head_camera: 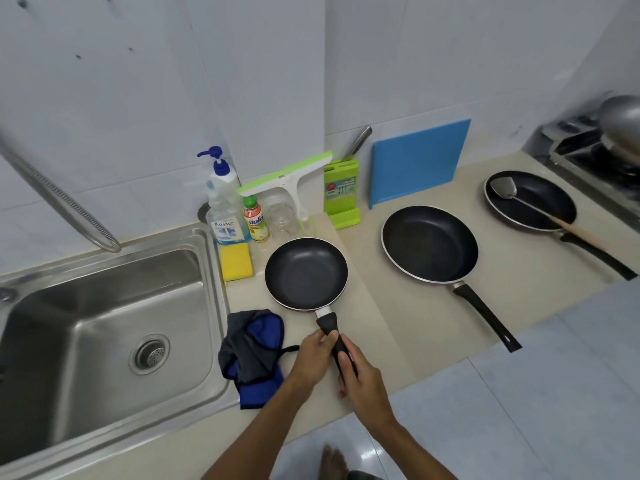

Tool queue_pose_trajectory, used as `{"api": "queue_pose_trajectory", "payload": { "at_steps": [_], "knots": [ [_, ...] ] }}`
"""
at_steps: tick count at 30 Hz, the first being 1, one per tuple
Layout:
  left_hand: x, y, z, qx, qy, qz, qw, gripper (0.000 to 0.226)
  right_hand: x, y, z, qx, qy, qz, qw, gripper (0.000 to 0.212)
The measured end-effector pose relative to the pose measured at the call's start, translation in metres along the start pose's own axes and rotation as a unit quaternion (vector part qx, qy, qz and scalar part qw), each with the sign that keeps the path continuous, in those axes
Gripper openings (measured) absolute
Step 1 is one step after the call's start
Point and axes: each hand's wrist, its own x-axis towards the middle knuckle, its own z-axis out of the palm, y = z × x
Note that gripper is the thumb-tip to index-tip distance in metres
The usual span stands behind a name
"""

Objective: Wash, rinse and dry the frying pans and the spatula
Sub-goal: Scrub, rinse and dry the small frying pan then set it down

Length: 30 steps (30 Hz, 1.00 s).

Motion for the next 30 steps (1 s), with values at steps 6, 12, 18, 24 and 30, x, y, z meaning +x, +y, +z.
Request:
{"api": "queue_pose_trajectory", "payload": {
  "at_steps": [6, 12, 18, 24, 30],
  "knots": [
    [0.002, -0.002, 0.002, -0.001, 0.005, -0.013, 1.0, 0.024, 0.002, 0.007, -0.001, -0.006, -0.006, -0.003, 1.0, 0.037],
    [-0.001, -0.002, 0.002, -0.026, -0.001, -0.027, 0.999, 0.024, -0.002, 0.001, -0.005, -0.013, -0.024, 0.013, 1.0, 0.037],
    [-0.004, 0.0, 0.001, -0.066, -0.009, -0.038, 0.997, 0.023, -0.002, -0.005, -0.008, -0.004, -0.034, 0.022, 0.999, 0.037],
    [-0.005, 0.001, 0.001, -0.072, -0.01, -0.046, 0.996, 0.023, -0.003, -0.004, -0.008, 0.012, -0.026, 0.027, 0.999, 0.035],
    [-0.008, 0.004, 0.0, -0.055, -0.013, -0.051, 0.997, 0.023, -0.006, -0.002, -0.007, -0.002, -0.026, 0.041, 0.999, 0.036]
  ]
}}
